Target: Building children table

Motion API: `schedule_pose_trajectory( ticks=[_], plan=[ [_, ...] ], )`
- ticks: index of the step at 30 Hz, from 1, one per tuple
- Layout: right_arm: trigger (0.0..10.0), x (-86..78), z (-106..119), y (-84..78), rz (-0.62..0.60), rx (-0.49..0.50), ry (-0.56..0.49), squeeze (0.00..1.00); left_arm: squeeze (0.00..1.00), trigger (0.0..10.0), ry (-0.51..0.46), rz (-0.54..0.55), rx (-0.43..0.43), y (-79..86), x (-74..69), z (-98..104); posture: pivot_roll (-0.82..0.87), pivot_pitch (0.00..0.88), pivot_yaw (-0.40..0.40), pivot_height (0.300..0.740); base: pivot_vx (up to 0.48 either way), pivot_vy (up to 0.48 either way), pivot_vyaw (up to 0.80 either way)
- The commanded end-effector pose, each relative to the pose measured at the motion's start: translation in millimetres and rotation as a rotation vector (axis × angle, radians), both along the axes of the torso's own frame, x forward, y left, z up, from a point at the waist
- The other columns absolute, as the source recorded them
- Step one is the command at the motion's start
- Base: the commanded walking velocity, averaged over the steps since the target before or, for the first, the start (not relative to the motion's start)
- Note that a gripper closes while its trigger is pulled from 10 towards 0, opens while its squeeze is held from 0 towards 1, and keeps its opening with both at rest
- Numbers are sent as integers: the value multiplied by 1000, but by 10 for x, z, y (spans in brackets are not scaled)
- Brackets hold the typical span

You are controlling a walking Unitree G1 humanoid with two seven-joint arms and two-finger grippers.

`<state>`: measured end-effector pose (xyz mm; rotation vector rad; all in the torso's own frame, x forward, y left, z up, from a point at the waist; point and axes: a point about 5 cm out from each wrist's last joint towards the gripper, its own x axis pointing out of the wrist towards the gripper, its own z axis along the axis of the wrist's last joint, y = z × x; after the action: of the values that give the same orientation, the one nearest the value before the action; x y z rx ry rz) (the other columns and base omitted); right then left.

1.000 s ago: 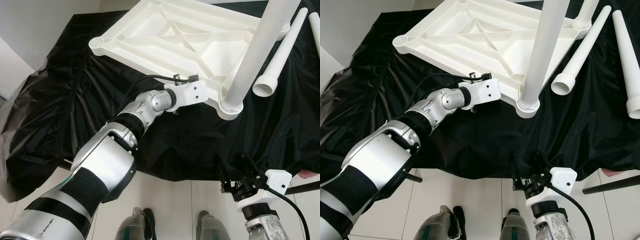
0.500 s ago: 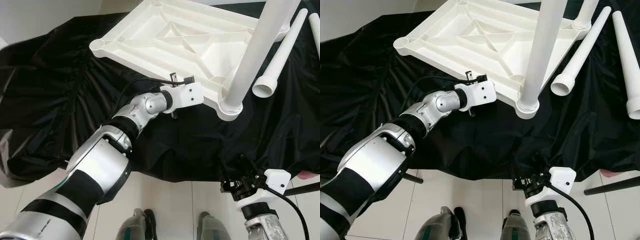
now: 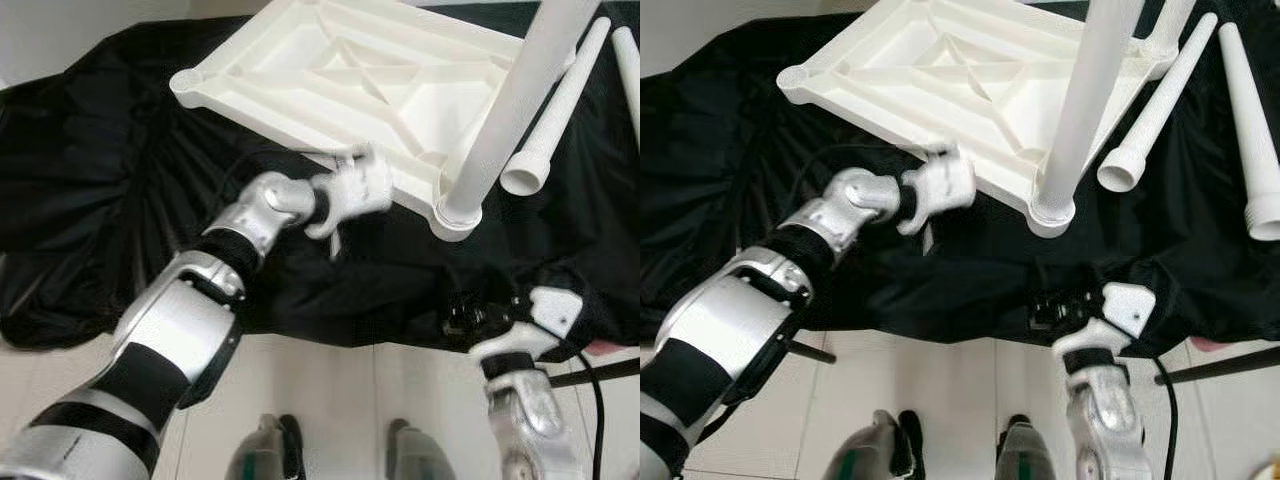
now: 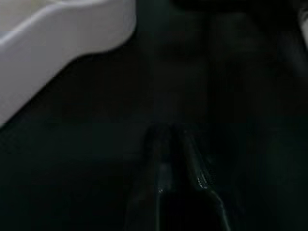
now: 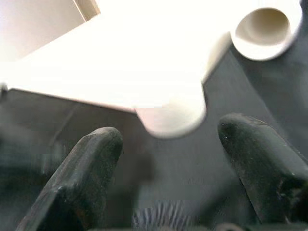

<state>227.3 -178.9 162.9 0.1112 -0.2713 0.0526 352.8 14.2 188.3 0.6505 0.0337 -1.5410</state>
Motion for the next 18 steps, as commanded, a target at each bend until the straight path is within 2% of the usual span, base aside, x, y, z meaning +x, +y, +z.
schedule_pose_trajectory(
  ticks=[1,4,12,13,18],
  plan=[
    [10000,41,-97,1,15,-6,40,0,0,10000,-15,9,-74,109,9,179,-84,128,90,740,0,0,0],
    [10000,108,-96,12,36,-10,38,0,0,10000,-33,14,-116,156,-19,243,-67,121,80,740,0,0,0],
    [10000,204,-93,40,63,-8,34,0,0,10000,-64,75,-136,201,6,272,-48,113,66,740,0,0,0],
    [10000,238,-92,60,76,-7,30,0,1000,10000,-57,159,-214,248,71,390,-32,104,55,740,0,0,0],
    [10000,259,-95,70,82,-6,29,0,1000,10000,-54,189,-247,293,102,450,-32,104,55,740,0,0,0]
  ],
)
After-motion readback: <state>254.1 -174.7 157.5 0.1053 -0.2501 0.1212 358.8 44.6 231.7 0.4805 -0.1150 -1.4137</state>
